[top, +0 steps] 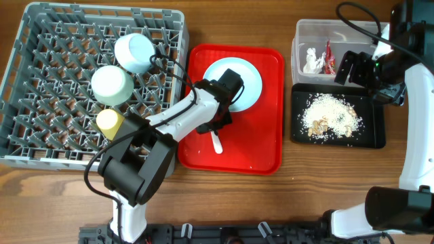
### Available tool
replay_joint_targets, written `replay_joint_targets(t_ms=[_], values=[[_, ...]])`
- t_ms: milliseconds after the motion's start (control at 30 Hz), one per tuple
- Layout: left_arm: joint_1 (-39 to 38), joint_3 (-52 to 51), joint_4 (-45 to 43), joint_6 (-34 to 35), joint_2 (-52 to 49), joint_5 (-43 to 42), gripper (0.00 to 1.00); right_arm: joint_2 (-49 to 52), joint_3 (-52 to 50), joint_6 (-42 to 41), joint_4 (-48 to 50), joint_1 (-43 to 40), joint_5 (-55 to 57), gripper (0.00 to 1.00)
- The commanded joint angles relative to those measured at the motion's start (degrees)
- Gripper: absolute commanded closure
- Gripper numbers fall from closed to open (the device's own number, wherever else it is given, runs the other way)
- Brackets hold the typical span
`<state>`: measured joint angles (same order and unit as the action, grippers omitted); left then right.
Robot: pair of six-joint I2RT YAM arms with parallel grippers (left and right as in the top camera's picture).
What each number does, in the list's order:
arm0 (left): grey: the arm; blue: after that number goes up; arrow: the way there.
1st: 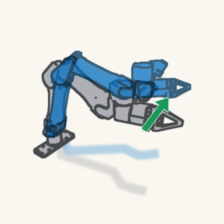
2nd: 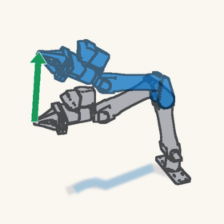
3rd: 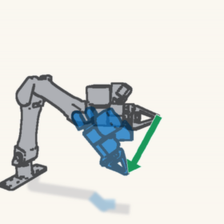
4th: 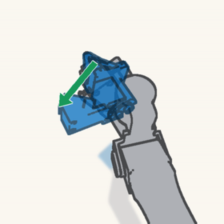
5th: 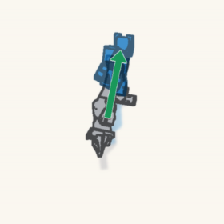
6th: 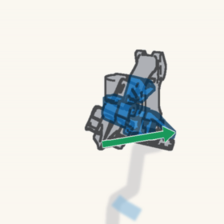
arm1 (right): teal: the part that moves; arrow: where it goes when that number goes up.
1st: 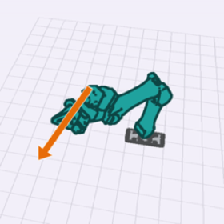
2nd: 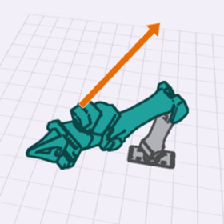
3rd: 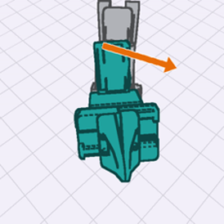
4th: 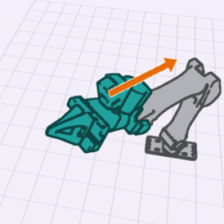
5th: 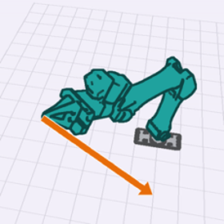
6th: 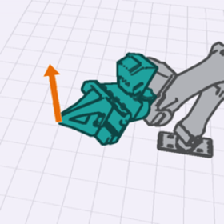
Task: Sort waste into correct bins and load items into the dishwasher rack
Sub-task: 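Grasp the white plastic fork on the red tray with the left gripper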
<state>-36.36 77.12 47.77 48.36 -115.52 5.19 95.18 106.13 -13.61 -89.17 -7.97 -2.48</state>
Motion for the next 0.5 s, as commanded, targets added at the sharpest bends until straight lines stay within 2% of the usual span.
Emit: replay_joint_targets(t_ms=[0,467], values=[[0.2,-0.3,0.4,0.3,-0.8,0.3,0.96,-0.9,0.3,0.8,-0.1,0.2,0.2,0.00],[0.2,-0.3,1.9,0.3,4.2,0.3,0.96,-0.9,0.3,0.8,-0.1,0.2,0.2,0.00]])
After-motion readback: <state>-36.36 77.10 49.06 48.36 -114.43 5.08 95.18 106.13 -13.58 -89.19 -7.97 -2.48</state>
